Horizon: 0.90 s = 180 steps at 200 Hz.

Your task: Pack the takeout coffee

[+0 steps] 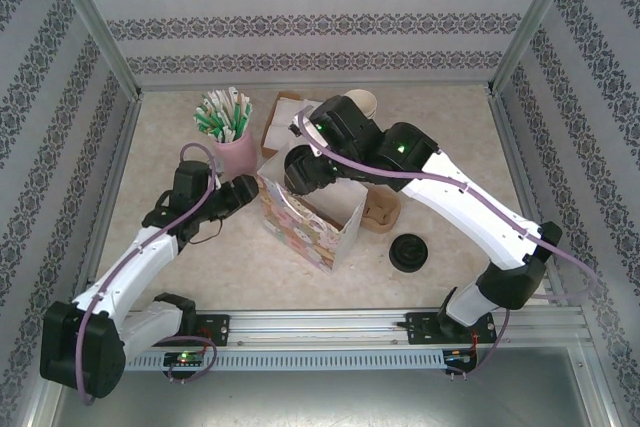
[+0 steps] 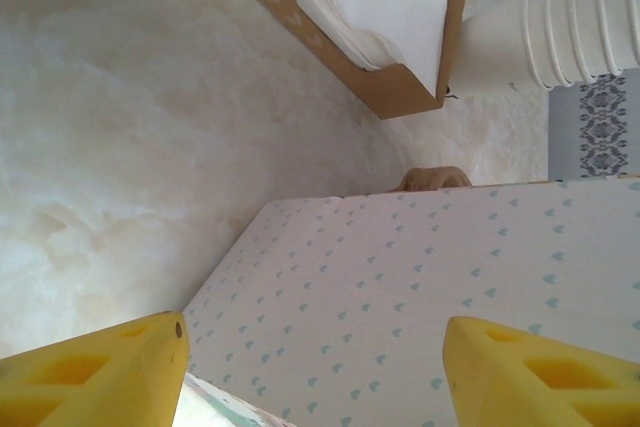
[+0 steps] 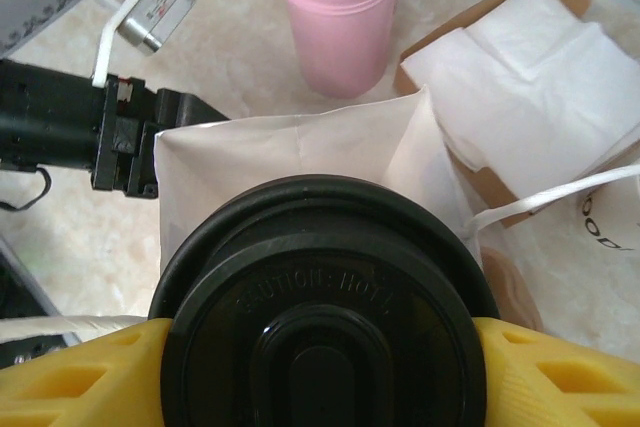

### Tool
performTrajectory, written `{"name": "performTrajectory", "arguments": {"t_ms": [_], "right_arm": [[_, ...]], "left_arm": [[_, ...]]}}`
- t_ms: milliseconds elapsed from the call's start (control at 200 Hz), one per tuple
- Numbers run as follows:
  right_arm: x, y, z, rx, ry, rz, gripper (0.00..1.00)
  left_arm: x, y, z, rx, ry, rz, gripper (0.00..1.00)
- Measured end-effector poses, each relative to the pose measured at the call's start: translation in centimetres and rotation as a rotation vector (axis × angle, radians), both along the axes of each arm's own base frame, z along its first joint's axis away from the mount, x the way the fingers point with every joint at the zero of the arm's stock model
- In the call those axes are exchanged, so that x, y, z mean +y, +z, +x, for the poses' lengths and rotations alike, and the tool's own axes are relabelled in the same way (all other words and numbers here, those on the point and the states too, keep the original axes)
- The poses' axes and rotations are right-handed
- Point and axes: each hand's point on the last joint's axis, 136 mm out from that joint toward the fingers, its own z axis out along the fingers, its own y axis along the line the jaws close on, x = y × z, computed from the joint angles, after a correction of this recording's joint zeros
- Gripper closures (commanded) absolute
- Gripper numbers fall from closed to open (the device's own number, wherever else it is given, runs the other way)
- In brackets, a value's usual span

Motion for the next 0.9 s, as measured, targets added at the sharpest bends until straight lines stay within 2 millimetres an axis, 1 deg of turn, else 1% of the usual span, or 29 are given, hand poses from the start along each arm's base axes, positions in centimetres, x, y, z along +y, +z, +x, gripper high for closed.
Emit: {"name": "performTrajectory", "arguments": {"t_ms": [120, 190, 355, 530, 704, 809, 899], "right_arm": [[0.1, -0.3, -0.5, 0.023, 0.065, 0.001, 0.36], [0.1, -0.7, -0.7, 0.039, 0.101, 0.001, 0.37], [-0.1, -1.4, -1.5, 0.05, 0.207, -0.03, 0.37], [0.0, -2.2, -2.8, 0.048, 0.341, -0.074, 0.37], [0.1, -3.3, -3.3, 0.047, 0.431, -0.117, 0.37], [0.2, -4.3, -3.2, 0.061, 0.46, -0.153, 0.37], [0.5, -5.3, -3.0, 0.083, 0.474, -0.18, 0.37]], "left_arm": [[-0.3, -0.3, -1.1, 0.007, 0.006, -0.034, 0.32], [-0.5, -0.1, -1.6, 0.001, 0.013, -0.052, 0.32], [-0.6, 0.6, -2.7, -0.029, 0.03, -0.102, 0.31], [-0.5, 1.8, -3.0, -0.067, 0.04, -0.119, 0.3], [0.0, 1.7, -3.3, -0.064, 0.037, -0.069, 0.28], [0.5, 2.5, -3.2, -0.08, 0.037, -0.016, 0.28], [1.1, 3.6, -3.0, -0.107, 0.044, 0.03, 0.27]]}}
